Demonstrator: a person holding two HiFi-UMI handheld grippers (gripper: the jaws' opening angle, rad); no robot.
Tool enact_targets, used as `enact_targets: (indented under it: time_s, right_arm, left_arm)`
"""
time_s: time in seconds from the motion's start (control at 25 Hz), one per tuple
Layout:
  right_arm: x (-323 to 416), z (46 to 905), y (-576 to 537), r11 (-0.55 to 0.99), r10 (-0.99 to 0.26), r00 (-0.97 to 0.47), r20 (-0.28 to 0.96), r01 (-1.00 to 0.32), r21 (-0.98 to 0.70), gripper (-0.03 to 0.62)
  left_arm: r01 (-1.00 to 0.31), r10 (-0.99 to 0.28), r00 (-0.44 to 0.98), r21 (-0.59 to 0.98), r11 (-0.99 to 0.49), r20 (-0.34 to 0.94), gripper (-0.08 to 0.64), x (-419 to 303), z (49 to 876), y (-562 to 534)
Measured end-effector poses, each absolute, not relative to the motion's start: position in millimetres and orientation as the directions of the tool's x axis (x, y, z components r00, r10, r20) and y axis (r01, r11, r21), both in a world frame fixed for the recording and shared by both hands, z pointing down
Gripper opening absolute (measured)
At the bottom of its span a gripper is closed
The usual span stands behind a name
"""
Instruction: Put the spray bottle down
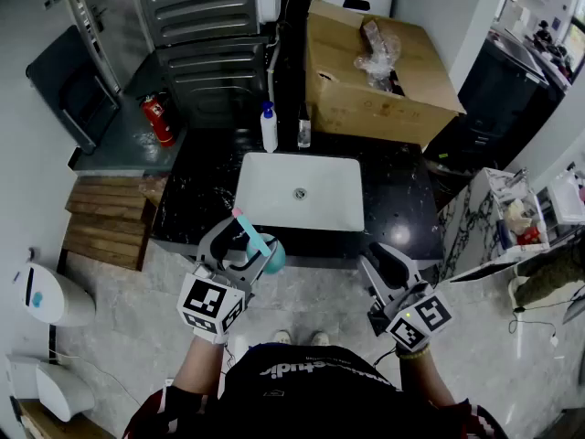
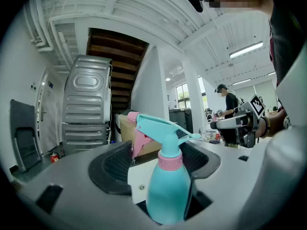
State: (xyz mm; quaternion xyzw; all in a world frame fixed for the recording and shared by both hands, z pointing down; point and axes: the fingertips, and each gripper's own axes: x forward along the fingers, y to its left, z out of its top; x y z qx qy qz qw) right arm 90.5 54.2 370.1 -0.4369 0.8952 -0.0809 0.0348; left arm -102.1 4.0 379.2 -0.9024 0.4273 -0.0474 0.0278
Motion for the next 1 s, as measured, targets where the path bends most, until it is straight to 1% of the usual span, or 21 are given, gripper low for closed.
enact_targets:
  time_s: [0.44, 0.68, 1.0]
  right_arm:
    - [99.2, 371.0, 59.9, 0.612, -0.783, -0.621, 0.005, -0.773, -0.165, 0.120]
    - [104.8, 362.5, 61.7, 0.623, -0.776, -0.629, -0.049, -0.751, -0.219, 0.123]
    - [112.2, 364.5, 64.7, 0.636, -0.763, -0.645, -0.046, -0.736, -0.230, 0.130]
  left_arm:
    - [-0.783, -0.788, 0.612, -0.095, -0.615, 0.059, 0.330, -99.9, 377.4, 7.7]
    - [-0.787, -0.793, 0.607, -0.091, -0.610, 0.060, 0.328, -97.0, 377.4, 10.1]
    - [-0.788, -0.793, 0.606, -0.090, -0.609, 0.063, 0.328, -85.9, 376.5, 15.0]
